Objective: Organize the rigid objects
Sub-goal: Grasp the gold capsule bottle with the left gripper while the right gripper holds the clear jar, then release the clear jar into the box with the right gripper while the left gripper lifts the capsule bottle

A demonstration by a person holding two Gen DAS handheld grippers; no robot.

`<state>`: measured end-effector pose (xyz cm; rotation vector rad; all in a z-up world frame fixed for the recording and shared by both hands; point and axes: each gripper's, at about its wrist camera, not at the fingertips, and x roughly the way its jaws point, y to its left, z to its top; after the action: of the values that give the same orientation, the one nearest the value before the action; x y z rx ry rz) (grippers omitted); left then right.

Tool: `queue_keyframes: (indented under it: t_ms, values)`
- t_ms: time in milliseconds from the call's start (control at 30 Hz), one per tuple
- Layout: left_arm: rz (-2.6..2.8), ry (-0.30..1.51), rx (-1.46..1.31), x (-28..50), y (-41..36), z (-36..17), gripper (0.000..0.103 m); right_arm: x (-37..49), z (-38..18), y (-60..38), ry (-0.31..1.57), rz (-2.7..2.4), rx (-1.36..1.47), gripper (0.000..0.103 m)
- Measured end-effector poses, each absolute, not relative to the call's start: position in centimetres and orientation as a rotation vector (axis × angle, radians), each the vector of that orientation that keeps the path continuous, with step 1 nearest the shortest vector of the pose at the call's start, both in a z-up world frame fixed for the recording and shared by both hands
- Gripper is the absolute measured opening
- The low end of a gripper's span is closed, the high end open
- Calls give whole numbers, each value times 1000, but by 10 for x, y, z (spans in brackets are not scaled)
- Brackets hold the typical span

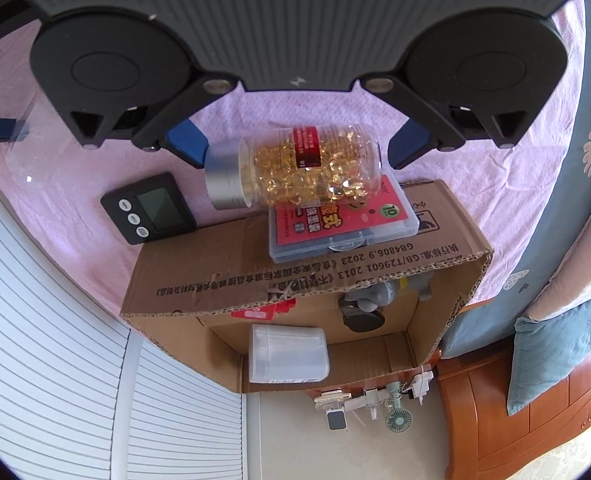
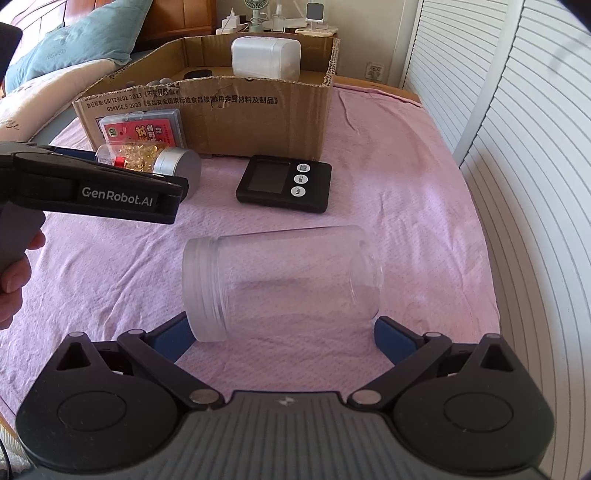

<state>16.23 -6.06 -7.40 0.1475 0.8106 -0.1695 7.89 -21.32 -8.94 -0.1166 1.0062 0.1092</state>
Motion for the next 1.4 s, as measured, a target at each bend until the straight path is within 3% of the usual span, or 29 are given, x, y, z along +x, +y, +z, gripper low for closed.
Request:
queue_keyframes:
  t_ms: [233,333,1400]
  values:
    - [-142,820,117,168,-63,-77,102,74,-91,-211,980,94,-108,103]
    - [-174,832,65,168,-53,-76,93,74,-91,-211,973,102,-112,103]
    - [-141,813,80,163,-34,-79,96,93,-78,-200,847,189,-175,100]
